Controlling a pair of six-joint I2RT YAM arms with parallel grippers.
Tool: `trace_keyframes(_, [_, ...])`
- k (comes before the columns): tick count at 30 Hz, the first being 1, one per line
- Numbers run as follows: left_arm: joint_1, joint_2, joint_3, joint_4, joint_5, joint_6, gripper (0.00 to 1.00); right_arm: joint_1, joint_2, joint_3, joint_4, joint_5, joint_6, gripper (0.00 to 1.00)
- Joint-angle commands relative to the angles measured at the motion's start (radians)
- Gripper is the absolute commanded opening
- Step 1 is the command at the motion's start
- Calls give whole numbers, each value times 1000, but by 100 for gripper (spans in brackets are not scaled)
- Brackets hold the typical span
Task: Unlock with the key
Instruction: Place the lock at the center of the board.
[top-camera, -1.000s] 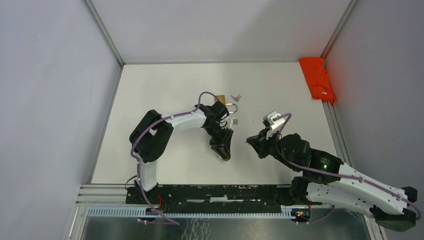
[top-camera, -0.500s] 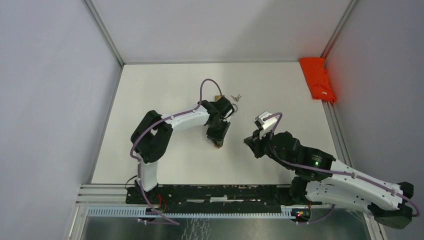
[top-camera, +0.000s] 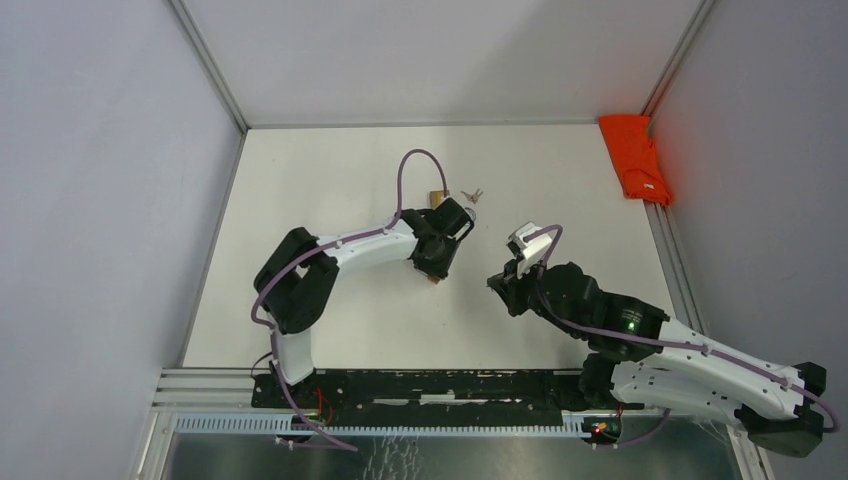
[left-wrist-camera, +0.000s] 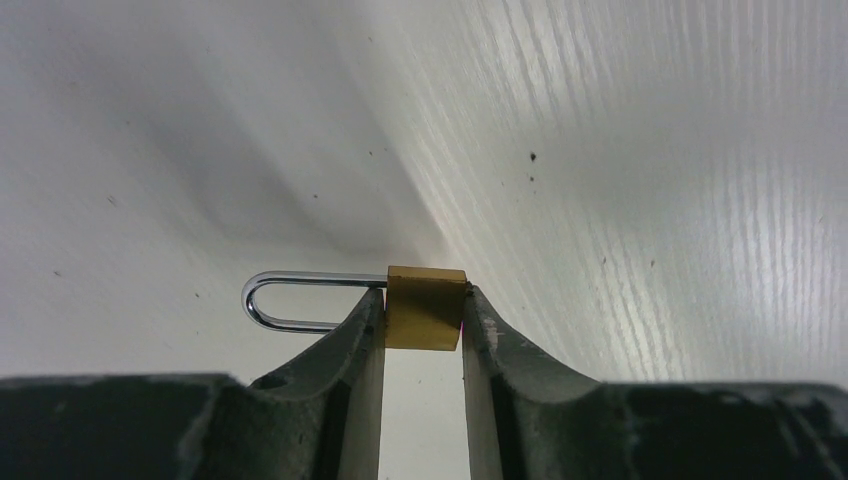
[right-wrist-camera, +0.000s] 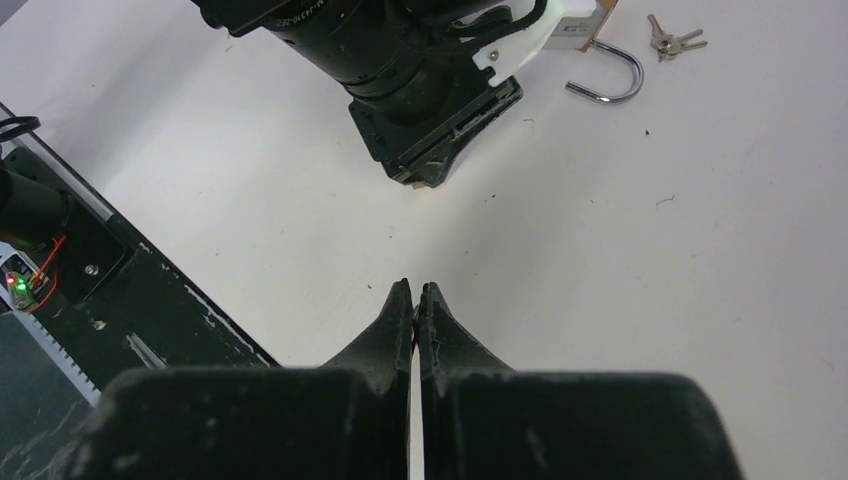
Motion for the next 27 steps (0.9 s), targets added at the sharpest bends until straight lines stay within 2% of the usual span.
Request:
trace_keyframes(1, [4,23,52,72,-100,-151,6,0,0,55,-1,21,-10,0])
trace_keyframes(4, [5,59,88,88,-190,-278,6,1,-1,58,0,23,-10,0])
trace_keyframes(8, [8,61,56,146,-249,-449,5,1,-16,60,-20,34,-9,0])
trace_keyframes(12, [8,-4,-60,233,-321,-621,14,1,-37,63,-46,53,-13,0])
trace_keyframes(14, [4,-56,-123,299,-336,-655,27,0,-43,64,-55,58,-12,0])
trace_keyframes(15, [3,-80,-144,322,-345,-663,43,0,-46,63,-56,56,-12,0])
trace_keyframes(16, [-3,-106,-156,343,-362,-658,57,0,-46,62,-54,56,-13,0])
trace_keyframes(17, [-8,-122,-159,345,-387,-657,65,1,-46,61,-54,55,-14,0])
trace_keyframes(18, [-12,-134,-159,353,-401,-642,68,1,-44,63,-52,55,-15,0])
trace_keyframes(23, [-19,-181,-115,316,-479,-546,74,1,-40,56,-32,43,-11,0])
trace_keyframes(26, [-24,-219,-72,307,-489,-393,72,1,-36,58,-27,41,-10,0])
trace_keyframes(27, [-22,-232,-57,305,-467,-273,71,1,-34,62,-30,43,-11,0])
